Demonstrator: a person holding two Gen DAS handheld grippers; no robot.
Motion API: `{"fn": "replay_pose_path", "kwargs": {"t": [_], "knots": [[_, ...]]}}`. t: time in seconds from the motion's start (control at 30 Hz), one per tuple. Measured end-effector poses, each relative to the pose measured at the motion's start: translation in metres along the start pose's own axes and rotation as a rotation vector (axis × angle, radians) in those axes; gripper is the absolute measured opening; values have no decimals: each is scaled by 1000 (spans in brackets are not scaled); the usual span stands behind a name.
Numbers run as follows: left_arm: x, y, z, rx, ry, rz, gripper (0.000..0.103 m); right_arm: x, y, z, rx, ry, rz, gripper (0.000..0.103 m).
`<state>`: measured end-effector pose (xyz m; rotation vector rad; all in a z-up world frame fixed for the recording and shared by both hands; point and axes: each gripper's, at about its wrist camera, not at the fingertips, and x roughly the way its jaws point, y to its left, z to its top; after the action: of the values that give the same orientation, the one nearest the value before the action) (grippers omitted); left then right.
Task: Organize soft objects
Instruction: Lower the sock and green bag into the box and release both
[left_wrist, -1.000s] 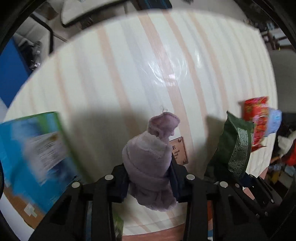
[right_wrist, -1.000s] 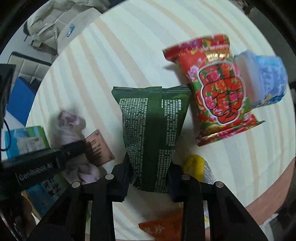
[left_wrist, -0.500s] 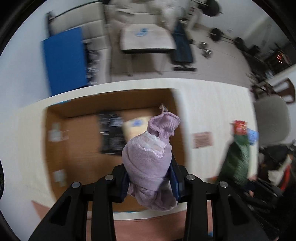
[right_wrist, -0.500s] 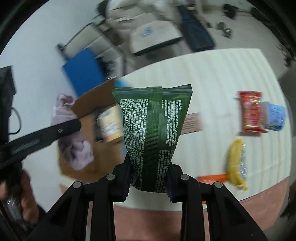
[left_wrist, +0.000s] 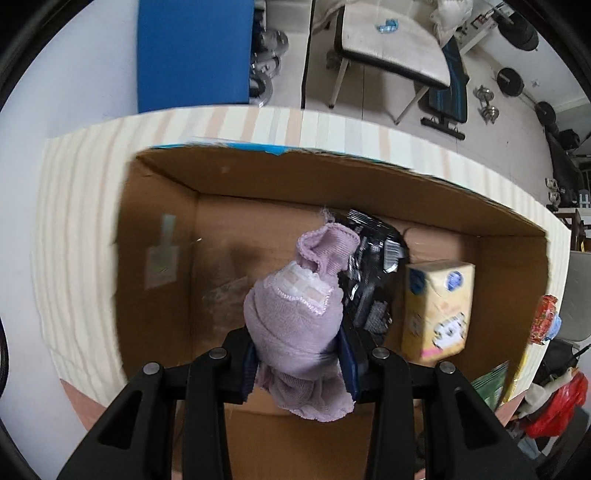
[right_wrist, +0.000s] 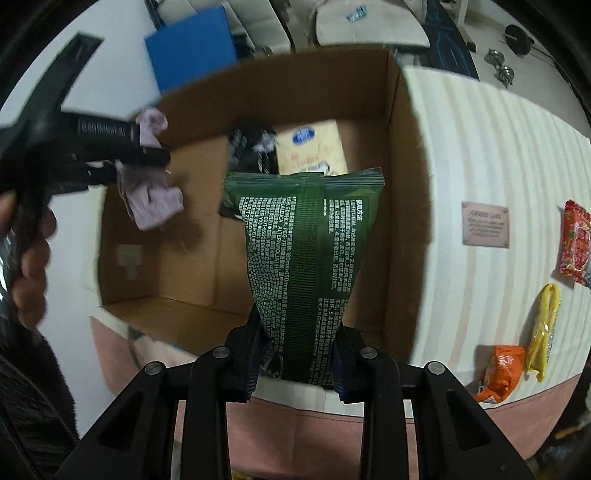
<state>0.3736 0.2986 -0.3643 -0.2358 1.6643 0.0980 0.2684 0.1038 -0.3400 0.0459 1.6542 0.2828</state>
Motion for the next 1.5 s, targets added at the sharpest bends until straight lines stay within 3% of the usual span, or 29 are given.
{"fn": "replay_pose_path", "kwargs": {"t": [0.2,0.5,0.53,0.57,0.63,0.7,0.83,0.93,1.07,1.23,1.5], "knots": [[37,-5,20,13,84,-13,34,44,2,9,8,87,-91,33],[51,-12,36,31,136,-3,38,73,3,21,32,160,-143,35],[51,-12,35,31,143,-7,38,73,1,21,37,163,-141,37],[50,-12,35,31,150,-14,39,71,-2,23,47,161,-139,47],[48,-16,38,32,157,-26,50,66,-7,26,54,157,-112,51],[37,-15,36,32,141,-39,57,55,-8,28,55,137,-97,56],[14,-10,28,28,100,-52,75,27,-2,31,32,71,-93,76],[-13,-7,13,44,35,-50,96,1,2,31,18,25,-94,76],[-38,-3,-19,69,-35,-40,98,-28,6,25,-4,-50,-122,102],[-63,5,-82,71,-137,-18,99,-46,2,5,-10,-110,-149,103],[-90,0,-152,69,-287,40,99,-59,6,-34,-40,-154,-158,103]]}}
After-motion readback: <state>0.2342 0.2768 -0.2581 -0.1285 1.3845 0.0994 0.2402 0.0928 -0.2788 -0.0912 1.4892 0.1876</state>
